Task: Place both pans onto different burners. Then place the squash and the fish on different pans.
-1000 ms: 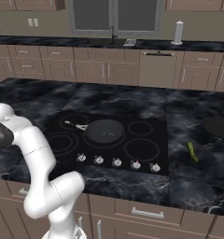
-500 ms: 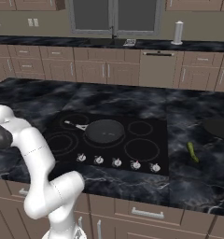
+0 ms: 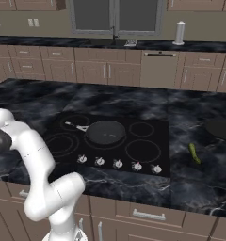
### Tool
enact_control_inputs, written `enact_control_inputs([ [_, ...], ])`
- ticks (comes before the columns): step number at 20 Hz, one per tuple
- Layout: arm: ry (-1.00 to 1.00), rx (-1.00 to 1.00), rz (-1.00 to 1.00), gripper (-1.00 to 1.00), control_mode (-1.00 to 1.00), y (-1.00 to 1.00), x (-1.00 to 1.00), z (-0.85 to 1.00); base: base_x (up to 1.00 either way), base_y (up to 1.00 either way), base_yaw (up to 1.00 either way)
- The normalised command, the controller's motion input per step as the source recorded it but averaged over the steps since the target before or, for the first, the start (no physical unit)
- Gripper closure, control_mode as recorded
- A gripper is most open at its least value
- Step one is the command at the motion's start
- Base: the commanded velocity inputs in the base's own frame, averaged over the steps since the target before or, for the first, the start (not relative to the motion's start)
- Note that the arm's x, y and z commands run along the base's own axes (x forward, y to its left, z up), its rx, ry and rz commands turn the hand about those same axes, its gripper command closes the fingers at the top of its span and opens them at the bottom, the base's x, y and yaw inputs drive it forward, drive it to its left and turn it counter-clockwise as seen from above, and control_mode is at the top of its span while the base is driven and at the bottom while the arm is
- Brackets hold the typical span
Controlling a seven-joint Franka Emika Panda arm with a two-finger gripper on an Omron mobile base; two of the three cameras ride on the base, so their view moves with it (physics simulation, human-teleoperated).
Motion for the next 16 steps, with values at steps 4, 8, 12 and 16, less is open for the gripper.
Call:
enact_control_inputs([
  [4, 0.00, 0.00, 0.00, -1.00, -1.00, 0.16, 0.10, -0.22, 0.00, 0.00, 0.00],
  [8, 0.00, 0.00, 0.00, -1.00, -1.00, 0.21, 0.11, -0.19, 0.00, 0.00, 0.00],
  [12, 0.00, 0.00, 0.00, -1.00, -1.00, 0.23, 0.11, -0.18, 0.00, 0.00, 0.00],
  [16, 0.00, 0.00, 0.00, -1.00, -1.00, 0.21, 0.06, -0.17, 0.00, 0.00, 0.00],
])
